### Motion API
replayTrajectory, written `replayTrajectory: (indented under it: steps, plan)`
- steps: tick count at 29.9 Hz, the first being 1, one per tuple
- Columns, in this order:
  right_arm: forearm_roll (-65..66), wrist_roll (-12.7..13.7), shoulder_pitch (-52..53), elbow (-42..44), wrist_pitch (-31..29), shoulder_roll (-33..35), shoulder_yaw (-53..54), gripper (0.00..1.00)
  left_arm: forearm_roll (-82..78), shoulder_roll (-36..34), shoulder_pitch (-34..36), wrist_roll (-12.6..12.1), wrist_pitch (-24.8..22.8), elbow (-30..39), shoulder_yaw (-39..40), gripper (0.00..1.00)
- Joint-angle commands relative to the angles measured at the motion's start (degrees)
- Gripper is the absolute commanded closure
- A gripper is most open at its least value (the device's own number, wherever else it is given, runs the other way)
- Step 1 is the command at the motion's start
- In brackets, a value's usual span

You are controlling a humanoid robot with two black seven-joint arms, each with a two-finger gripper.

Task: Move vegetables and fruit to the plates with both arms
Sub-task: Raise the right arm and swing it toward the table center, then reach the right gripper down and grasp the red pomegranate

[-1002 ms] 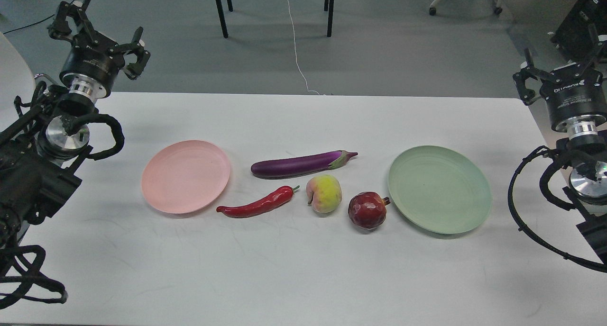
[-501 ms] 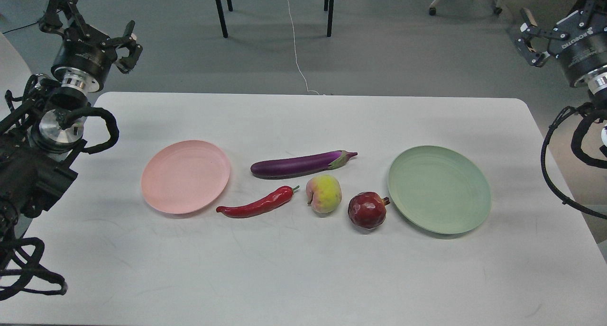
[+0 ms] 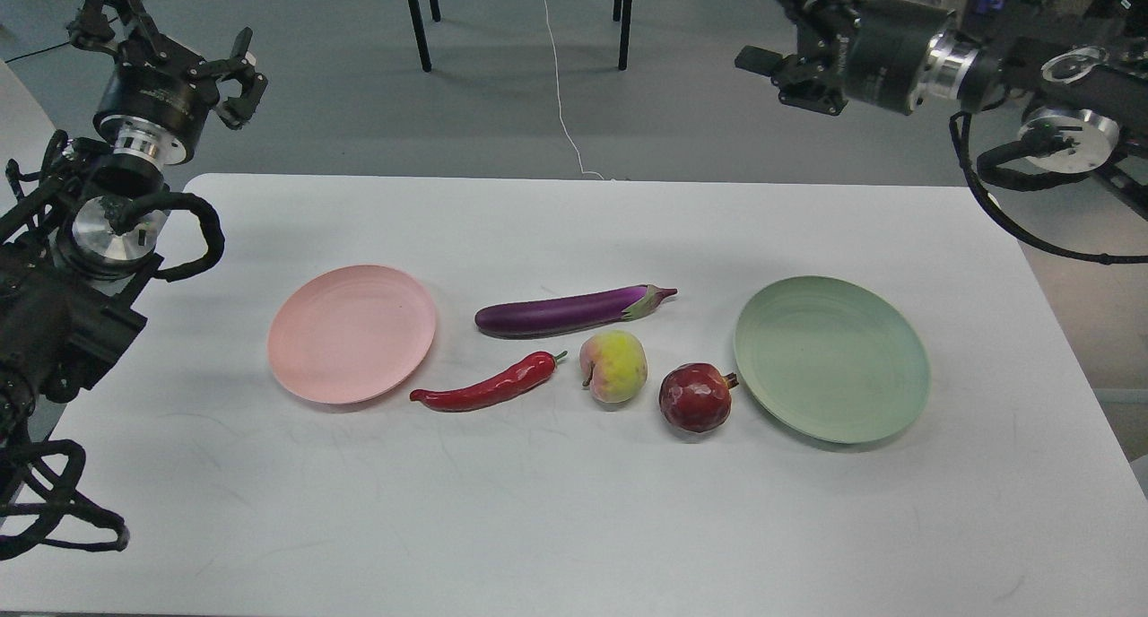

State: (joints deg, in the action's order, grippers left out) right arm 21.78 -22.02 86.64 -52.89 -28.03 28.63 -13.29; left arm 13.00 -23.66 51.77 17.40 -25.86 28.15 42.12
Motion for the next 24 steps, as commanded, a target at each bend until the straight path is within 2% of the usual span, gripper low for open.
replayTrajectory:
  steps: [1, 5, 7, 12, 17, 21, 24]
  plan:
    - [6.69, -0.04, 6.42, -2.38, 0.03, -4.8, -9.62, 0.02, 0.01, -0.07, 0.08, 0.09, -0.15, 0.24, 0.07, 0.02]
    - [12.75, -0.21, 9.85, -5.02, 0.17, -9.55, -15.87, 0.03, 0.01, -0.25, 0.08, 0.01, -0.24, 0.24, -0.02, 0.02]
    - [16.26, -0.65, 10.73, -7.12, 0.26, -10.95, -18.16, 0.07, 0.01, -0.25, 0.0, 0.01, -0.33, 0.24, -0.02, 0.02]
    - [27.24, -5.31, 11.7, -13.02, 1.04, -14.47, -26.15, 0.15, 0.01, -0.34, -0.09, 0.01, -0.33, 0.24, -0.02, 0.02]
    - [33.68, -5.14, 11.0, -10.83, 5.87, -19.13, -31.17, 0.12, -0.08, -0.51, 0.0, 0.01, -0.33, 0.24, -0.02, 0.02]
    - [34.3, -4.87, 11.53, -9.95, 6.15, -20.98, -31.71, 0.06, -0.08, -0.78, 0.08, 0.01, -0.41, 0.24, -0.02, 0.02]
    - [37.53, -4.78, 11.79, -10.04, 6.14, -21.15, -33.36, 0.06, 0.01, -0.95, 0.0, 0.09, -0.41, 0.24, -0.02, 0.02]
